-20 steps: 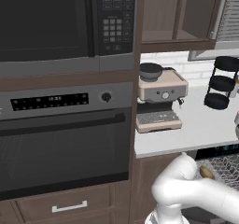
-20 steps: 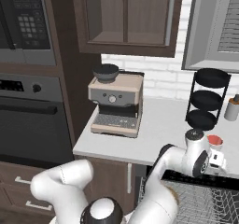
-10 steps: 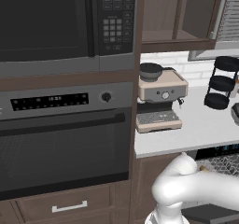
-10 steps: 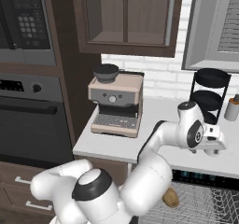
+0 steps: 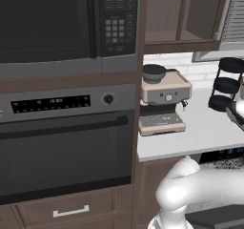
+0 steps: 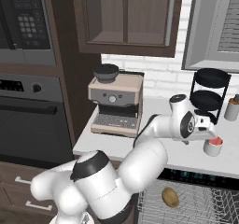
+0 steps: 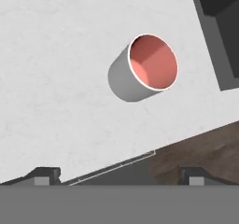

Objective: Pick up the cup and bowl from the counter, place them in the dishwasher, and close the dishwasher door.

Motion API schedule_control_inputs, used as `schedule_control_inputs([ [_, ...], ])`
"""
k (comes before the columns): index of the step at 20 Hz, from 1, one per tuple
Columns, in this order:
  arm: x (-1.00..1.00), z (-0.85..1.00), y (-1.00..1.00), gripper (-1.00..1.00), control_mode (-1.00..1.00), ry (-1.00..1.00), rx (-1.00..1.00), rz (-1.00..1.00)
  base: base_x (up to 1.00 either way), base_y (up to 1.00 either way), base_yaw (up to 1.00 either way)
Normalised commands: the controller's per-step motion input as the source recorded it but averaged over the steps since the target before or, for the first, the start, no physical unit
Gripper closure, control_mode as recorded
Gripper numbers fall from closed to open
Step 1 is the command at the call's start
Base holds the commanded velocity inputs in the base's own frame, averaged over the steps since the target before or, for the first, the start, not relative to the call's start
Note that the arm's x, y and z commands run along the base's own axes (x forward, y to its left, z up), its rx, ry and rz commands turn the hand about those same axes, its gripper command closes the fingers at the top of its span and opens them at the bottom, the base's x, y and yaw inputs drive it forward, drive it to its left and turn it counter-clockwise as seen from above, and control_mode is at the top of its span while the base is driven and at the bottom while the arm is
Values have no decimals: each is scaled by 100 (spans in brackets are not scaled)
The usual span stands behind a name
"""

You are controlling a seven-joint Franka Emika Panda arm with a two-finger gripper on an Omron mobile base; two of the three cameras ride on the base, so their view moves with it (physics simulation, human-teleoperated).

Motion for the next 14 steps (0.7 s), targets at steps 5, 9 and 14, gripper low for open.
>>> schedule_control_inputs([
  [5,62,1,-4,-100,-100,2,0,8,0,0,0],
  [9,59,1,-21,-100,-100,2,0,7,0,0,0],
  [14,38,-1,-21,-100,-100,1,1,6,0,0,0],
])
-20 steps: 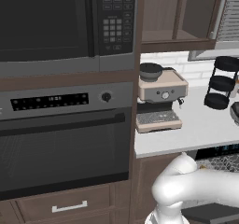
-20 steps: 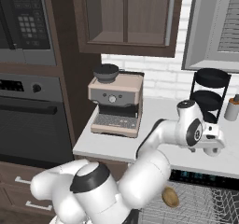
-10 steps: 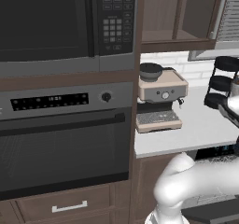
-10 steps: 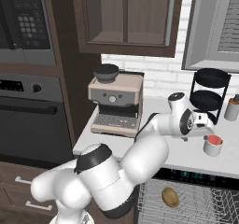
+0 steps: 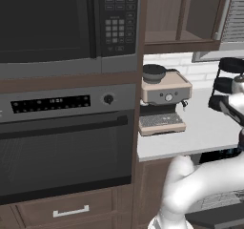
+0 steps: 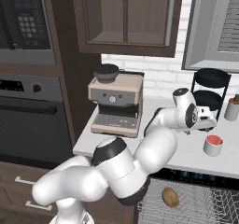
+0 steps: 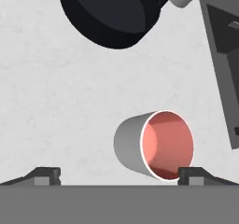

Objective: Pick up the cup and bowl from the counter, place them in the dishwasher, and close the dishwasher door.

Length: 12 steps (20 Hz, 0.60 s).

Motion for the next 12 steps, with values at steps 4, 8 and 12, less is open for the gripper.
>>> schedule_control_inputs([
  [4,8,-11,-46,-100,-100,0,7,0,0,0,0],
  [8,0,-16,-33,-100,-100,0,7,-3,0,0,0],
  [12,0,-23,0,-100,-100,0,2,-5,0,0,0],
])
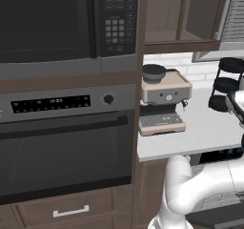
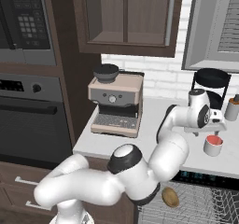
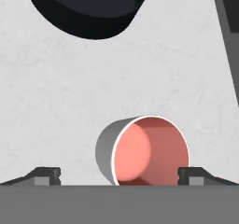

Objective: Pick up the cup and bowl from the counter, place them in the dishwasher, and close the dishwasher door.

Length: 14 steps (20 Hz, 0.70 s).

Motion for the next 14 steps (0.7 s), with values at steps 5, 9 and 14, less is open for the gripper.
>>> schedule_control_inputs([
  [5,-2,-35,0,-100,-100,0,0,-4,0,0,0],
  [9,-1,-34,-1,-100,-100,0,0,-4,0,0,0],
  [14,6,-12,-10,-100,-100,0,0,-1,0,0,0],
])
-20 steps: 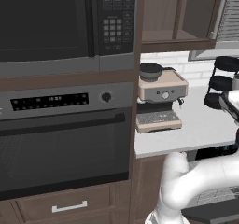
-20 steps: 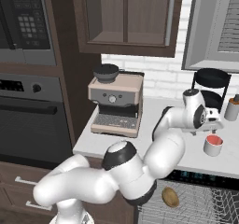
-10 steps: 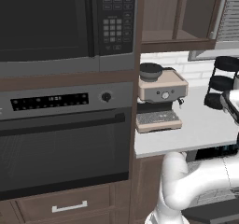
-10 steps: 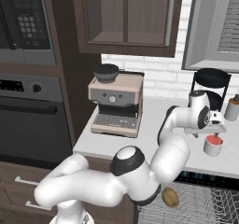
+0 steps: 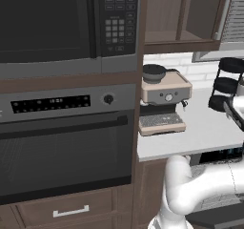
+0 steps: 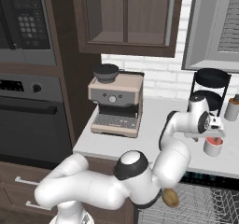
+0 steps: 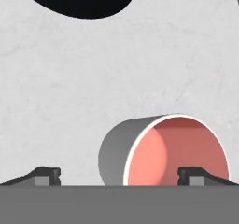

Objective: Pick up the cup and bowl from the counter, place them in the dishwasher, and close the dishwasher door.

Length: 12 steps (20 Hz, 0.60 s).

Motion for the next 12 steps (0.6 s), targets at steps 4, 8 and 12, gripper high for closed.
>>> schedule_control_inputs([
  [4,4,-16,-25,-100,-100,0,0,0,0,0,0],
  [8,1,-12,-20,-100,-100,3,0,0,0,0,0],
  [12,1,-20,-2,100,-100,9,0,0,0,0,0],
])
